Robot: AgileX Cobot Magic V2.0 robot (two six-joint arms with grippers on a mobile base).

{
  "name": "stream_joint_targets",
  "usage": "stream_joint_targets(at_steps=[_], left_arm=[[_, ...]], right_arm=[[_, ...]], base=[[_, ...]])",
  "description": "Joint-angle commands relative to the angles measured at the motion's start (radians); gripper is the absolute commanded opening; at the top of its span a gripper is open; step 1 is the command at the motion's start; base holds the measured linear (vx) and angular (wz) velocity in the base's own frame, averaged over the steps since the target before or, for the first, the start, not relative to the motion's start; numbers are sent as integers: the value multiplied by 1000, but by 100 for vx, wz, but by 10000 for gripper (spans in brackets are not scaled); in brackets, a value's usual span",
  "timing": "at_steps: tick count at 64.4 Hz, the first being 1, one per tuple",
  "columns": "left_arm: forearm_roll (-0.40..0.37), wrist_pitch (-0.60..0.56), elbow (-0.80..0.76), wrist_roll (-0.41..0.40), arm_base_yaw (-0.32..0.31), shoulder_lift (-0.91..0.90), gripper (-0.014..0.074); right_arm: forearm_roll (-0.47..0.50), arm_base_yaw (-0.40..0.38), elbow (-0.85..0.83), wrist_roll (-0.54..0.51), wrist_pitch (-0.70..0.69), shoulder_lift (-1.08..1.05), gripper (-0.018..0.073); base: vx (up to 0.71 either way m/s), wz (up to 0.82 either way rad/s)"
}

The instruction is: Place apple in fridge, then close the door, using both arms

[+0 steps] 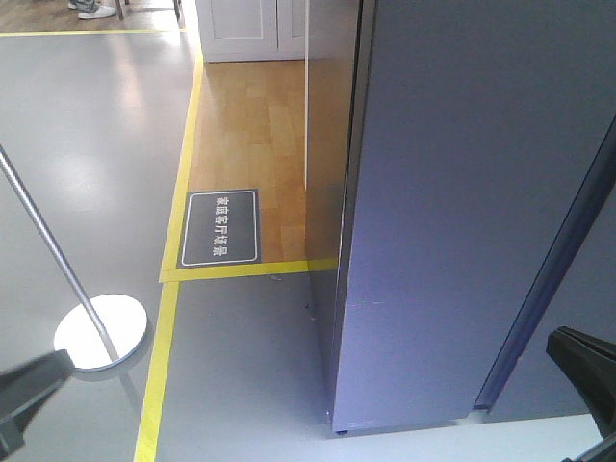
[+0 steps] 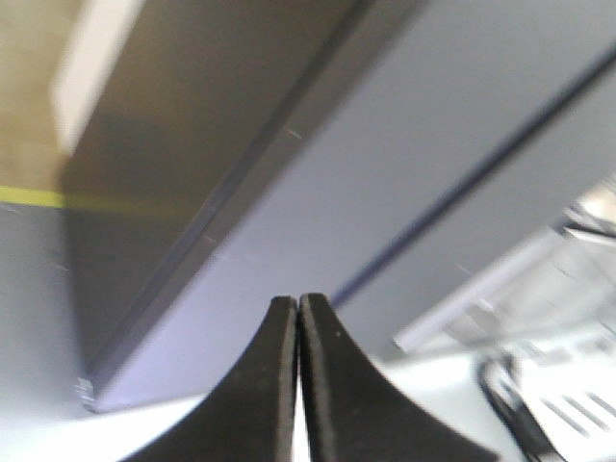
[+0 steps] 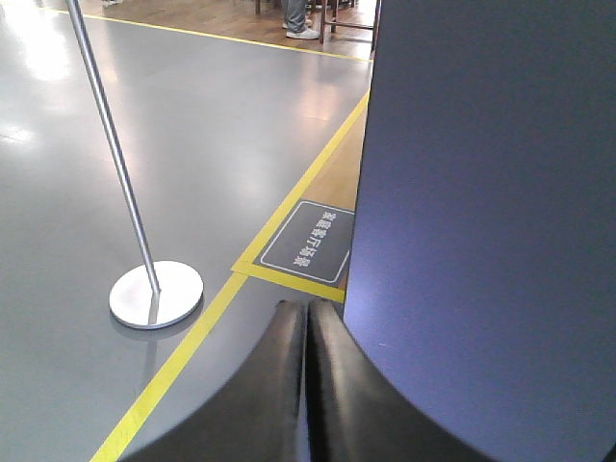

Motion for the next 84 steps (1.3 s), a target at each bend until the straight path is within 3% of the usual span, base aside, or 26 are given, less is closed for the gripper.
stream_joint_targets(at_steps=[1,12,18,39,43,47,54,59,65,67,77,84], left_arm=[[-47,-103,-27,-5,1,0,-6],[-53,-155,-27,-5,1,0,-6],[-128,-139,-27,-5,1,0,-6],[-823,-84,-26,-5,1,0,-6],[-925,-91,-26,-5,1,0,-6],[-987,-97,-26,-5,1,0,-6],[-1006,-86,-26,32,0,0,-6],[-1005,-75,-26,189,-3,0,-6],[-1004,-66,-26,472,-3,0,-6],[-1001,-60,-25,612,-3,0,-6],[-1002,-33,32,1051,-3,0,-6],[-1096,9,91,1221,-4,-7,-6]], right_arm=[[28,-3,-26,-12,-35,3,-3],[28,-3,-26,-12,-35,3,-3],[28,-3,-26,-12,-35,3,-3],[28,-3,-26,-12,-37,3,-3],[28,-3,-26,-12,-37,3,-3],[28,-3,-26,-12,-37,3,-3],[28,-3,-26,-12,-37,3,-3],[28,-3,-26,-12,-37,3,-3],[28,-3,-26,-12,-37,3,-3],[28,-3,-26,-12,-37,3,-3],[28,-3,-26,-12,-37,3,-3],[28,-3,-26,-12,-37,3,-3]], base=[[0,0],[0,0],[0,0],[0,0],[0,0],[0,0],[0,0],[0,0],[0,0],[0,0],[0,0],[0,0]])
